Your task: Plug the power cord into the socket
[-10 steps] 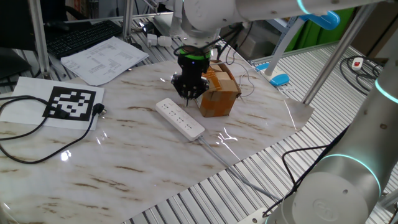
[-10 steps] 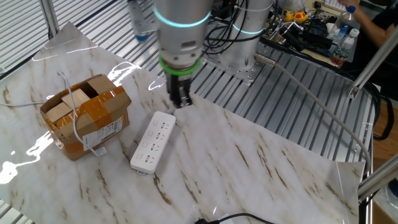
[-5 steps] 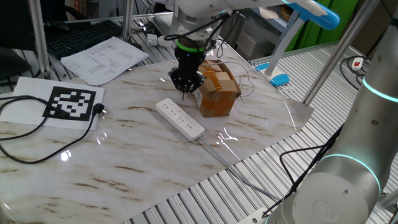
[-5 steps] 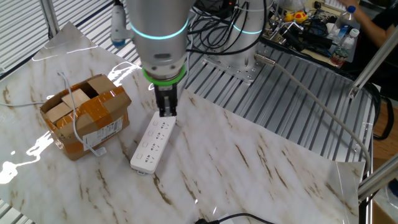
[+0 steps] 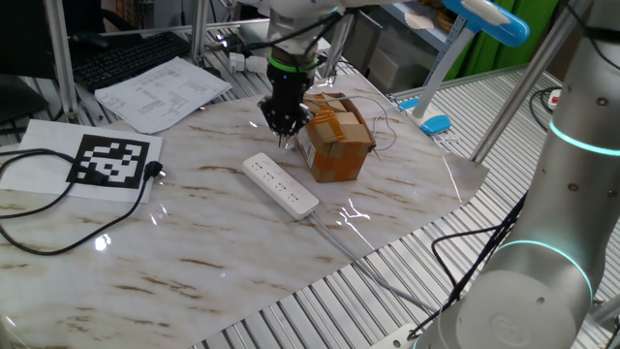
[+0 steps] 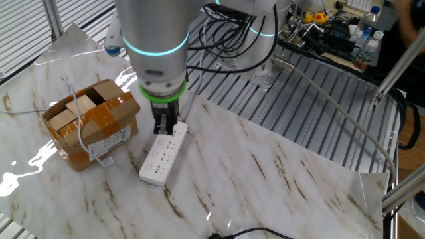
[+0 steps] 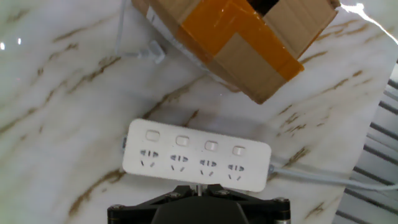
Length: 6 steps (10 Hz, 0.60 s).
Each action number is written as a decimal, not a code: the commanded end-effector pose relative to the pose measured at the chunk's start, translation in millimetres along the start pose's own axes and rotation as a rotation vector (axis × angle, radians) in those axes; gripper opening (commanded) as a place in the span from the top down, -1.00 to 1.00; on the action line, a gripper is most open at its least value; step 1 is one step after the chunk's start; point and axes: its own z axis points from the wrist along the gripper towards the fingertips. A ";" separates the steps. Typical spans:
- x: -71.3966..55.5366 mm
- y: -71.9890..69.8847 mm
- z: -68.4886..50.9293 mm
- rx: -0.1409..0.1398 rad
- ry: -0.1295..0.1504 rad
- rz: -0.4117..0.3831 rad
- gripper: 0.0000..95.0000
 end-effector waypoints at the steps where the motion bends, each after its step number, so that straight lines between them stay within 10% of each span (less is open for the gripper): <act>1: -6.8 11.2 -1.4 0.000 -0.010 0.071 0.60; 6: -17.9 27.3 -3.7 -0.005 -0.026 0.199 0.60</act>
